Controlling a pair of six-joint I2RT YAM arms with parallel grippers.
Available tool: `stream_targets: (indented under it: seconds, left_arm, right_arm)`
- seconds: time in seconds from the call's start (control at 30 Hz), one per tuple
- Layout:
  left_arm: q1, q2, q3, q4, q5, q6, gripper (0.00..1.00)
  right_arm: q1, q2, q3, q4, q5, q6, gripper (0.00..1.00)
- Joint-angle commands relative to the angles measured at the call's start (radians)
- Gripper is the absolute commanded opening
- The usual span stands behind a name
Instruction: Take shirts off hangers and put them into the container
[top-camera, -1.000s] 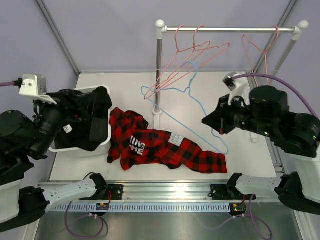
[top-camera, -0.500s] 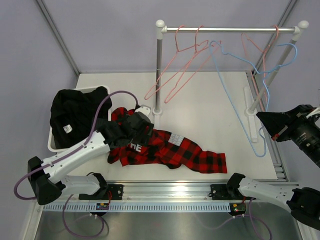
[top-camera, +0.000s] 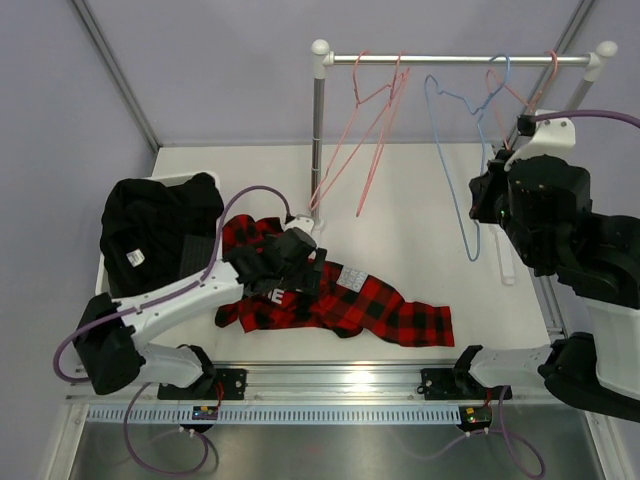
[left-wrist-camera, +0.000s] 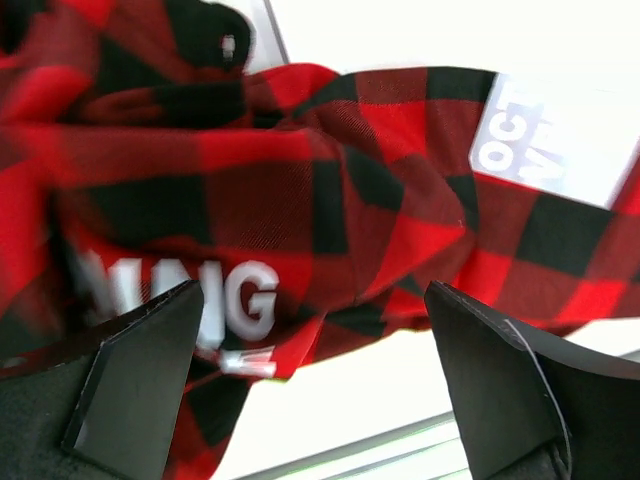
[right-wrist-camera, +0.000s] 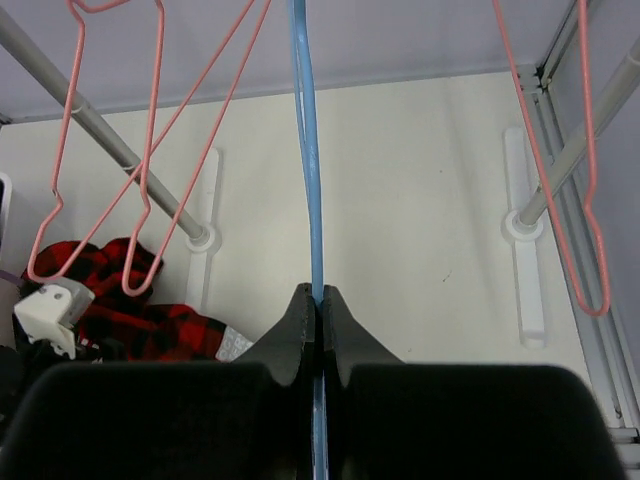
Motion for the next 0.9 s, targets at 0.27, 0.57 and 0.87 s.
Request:
stream_targets:
  seconds: [0.27,0.57,0.87]
  left_arm:
    - [0.037,0.242,-0.105,0.187,0.033,-0.066,0.99]
    - [0.070,0.326,-0.213,0.349,0.207,-0.057,0.69]
    - [0.077,0.118,-0.182,0.307,0.208,-0.069,0.00]
  right_arm:
    - [-0.314,0.061,-0.008,0.112,-0.194,-0.168,0.00]
    - [-0.472,0.150,-0.030,0.221,-0.367,-0.228,0.00]
    - [-0.503,0.108,-0.178,0.268,-0.447,-0.187,0.00]
